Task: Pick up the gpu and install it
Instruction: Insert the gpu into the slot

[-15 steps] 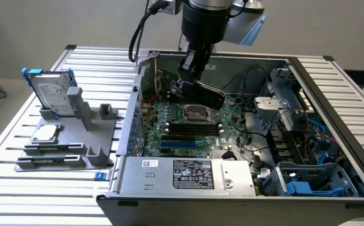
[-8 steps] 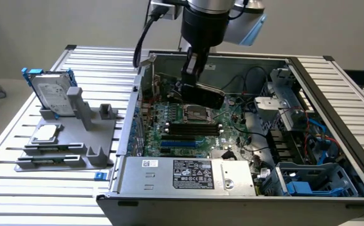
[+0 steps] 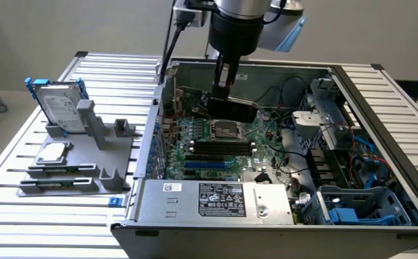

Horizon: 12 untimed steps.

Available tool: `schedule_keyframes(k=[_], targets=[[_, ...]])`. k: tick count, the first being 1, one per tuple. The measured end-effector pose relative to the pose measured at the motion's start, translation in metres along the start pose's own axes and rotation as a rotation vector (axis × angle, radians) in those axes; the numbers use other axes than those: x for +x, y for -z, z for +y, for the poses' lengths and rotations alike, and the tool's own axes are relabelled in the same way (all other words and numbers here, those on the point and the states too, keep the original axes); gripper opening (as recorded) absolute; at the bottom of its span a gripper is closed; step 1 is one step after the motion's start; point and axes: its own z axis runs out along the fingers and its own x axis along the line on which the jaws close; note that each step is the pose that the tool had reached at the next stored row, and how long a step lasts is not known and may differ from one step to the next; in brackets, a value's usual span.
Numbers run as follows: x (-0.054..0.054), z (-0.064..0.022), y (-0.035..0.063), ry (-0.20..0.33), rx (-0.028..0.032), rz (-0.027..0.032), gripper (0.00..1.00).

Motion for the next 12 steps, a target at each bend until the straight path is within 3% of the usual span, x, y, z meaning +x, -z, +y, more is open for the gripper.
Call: schedule_keyframes(k=[3, 5, 7, 9, 12], targets=[[0.000, -0.0014, 0.0001, 0.016, -0.0081, -0.0250, 0.27], [-0.001, -0.0026, 0.0003, 0.024, -0.0152, -0.0351, 0.27], [-0.002, -0.0037, 0.0014, 0.028, -0.0256, -0.0377, 0.27], [-0.002, -0.0041, 0.0041, 0.031, -0.0367, -0.0356, 0.27], [-0.003, -0.0043, 0.0135, 0.043, -0.0446, -0.0329, 0.27]])
